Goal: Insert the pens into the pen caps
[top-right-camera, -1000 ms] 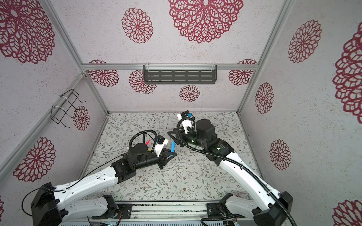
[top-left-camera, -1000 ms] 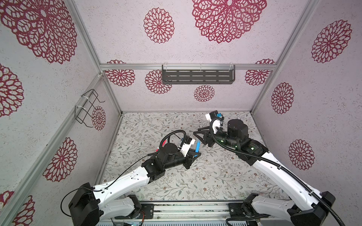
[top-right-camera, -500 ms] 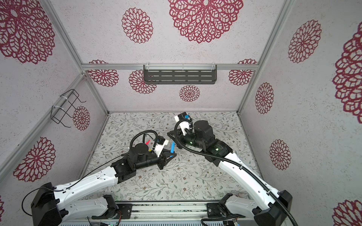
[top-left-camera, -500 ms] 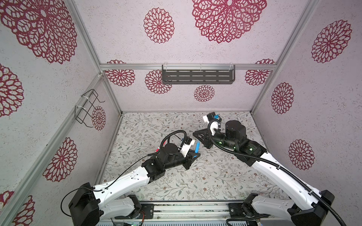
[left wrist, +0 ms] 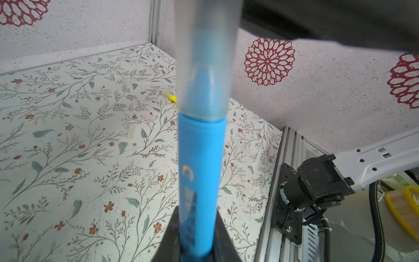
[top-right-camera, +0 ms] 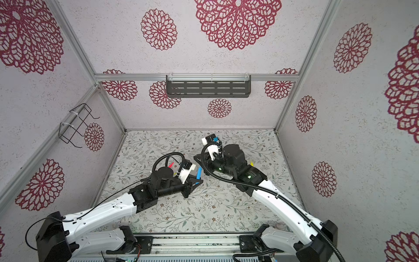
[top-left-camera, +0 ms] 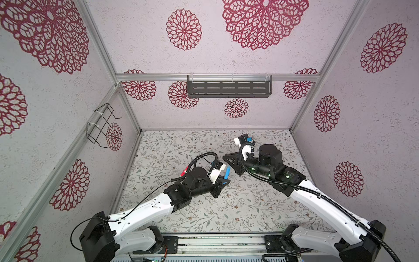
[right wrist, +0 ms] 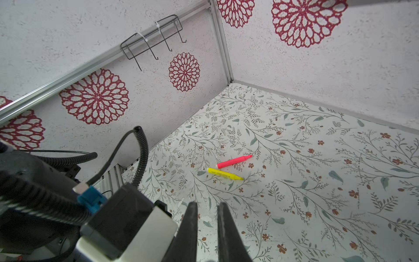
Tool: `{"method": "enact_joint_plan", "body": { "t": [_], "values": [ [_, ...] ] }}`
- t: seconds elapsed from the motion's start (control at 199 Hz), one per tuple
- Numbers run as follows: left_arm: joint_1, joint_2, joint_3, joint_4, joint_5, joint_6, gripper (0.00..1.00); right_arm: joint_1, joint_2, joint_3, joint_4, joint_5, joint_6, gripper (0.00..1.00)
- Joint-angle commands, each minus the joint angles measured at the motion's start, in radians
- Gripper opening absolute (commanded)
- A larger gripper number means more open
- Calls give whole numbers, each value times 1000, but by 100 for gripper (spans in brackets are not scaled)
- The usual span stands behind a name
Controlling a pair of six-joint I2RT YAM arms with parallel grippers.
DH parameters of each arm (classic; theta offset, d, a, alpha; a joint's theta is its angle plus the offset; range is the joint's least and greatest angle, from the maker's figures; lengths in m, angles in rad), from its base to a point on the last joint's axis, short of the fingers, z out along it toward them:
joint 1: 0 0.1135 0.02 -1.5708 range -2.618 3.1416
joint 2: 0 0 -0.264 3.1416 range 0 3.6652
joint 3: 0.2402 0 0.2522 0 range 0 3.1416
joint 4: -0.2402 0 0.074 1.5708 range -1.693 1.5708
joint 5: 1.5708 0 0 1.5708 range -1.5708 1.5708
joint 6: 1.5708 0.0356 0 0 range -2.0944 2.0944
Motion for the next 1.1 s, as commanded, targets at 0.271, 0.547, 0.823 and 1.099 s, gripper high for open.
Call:
{"method": "enact_joint_plan", "body": {
  "t": [0.271,0.547,0.823,1.099],
  "values": [
    [-3,-48,44,122,-48,28,0,77,-30,-127,-37,44,40,0],
    [1,-69,29,134,-64,23,0,94,-32,-183,0,48,73,0],
    [12,-92,12,155,-72,15,0,121,-33,-215,16,62,100,0],
    [27,-107,-2,178,-70,1,0,165,3,-231,45,74,123,0]
  ]
}}
